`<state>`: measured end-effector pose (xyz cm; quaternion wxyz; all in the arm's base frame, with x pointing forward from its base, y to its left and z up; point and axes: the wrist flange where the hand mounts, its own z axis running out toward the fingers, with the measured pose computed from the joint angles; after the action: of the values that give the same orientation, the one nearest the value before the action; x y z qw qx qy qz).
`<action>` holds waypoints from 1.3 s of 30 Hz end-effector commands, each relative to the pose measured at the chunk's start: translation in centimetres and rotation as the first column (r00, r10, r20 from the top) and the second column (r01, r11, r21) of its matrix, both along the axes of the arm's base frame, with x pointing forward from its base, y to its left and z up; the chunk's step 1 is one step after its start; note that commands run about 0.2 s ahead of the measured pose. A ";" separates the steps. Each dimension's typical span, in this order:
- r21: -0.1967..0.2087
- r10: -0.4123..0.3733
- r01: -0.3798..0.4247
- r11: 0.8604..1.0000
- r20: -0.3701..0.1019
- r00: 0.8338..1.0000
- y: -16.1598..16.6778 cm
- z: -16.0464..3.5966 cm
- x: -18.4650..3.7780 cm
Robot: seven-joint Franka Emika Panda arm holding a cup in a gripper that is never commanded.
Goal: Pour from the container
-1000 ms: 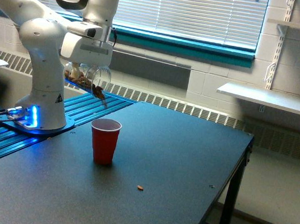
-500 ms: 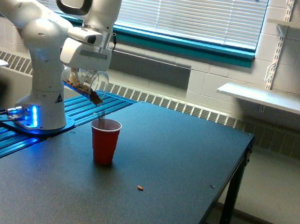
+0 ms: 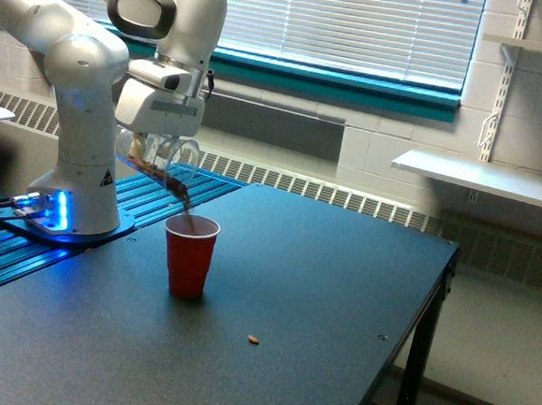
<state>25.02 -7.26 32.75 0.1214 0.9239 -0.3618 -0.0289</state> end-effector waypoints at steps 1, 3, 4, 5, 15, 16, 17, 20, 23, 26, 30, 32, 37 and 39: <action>-0.018 0.002 -0.002 1.000 -0.037 0.999 1.3 -1.6 -0.6; -0.018 0.003 -0.004 1.000 -0.041 0.999 1.4 -1.8 -0.6; -0.019 0.004 -0.005 1.000 -0.043 0.999 1.4 -1.8 -0.6; -0.022 0.005 -0.006 1.000 -0.044 0.999 1.4 -1.9 -0.6; -0.030 0.007 -0.009 0.999 -0.063 0.998 1.7 -2.6 -0.6; -0.031 0.007 -0.009 0.999 -0.065 0.998 1.8 -2.6 -0.6; -0.033 0.007 -0.010 0.999 -0.066 0.998 1.8 -2.7 -0.6; -0.038 0.008 -0.011 0.999 -0.071 0.997 1.9 -2.9 -0.6; -0.042 0.011 -0.014 0.999 -0.075 0.997 1.9 -3.0 -0.5; -0.041 0.013 -0.016 0.999 -0.071 0.997 1.9 -3.0 -0.2; -0.039 0.019 -0.022 0.999 -0.069 0.997 2.0 -3.0 0.2; -0.039 0.022 -0.025 0.999 -0.068 0.997 2.0 -3.0 0.3; -0.038 0.026 -0.028 0.999 -0.062 0.998 2.0 -3.0 0.6; -0.036 0.022 -0.024 0.999 -0.058 0.998 2.0 -2.9 0.7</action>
<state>25.23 -6.38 31.36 0.1332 0.9232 -0.3580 -0.0422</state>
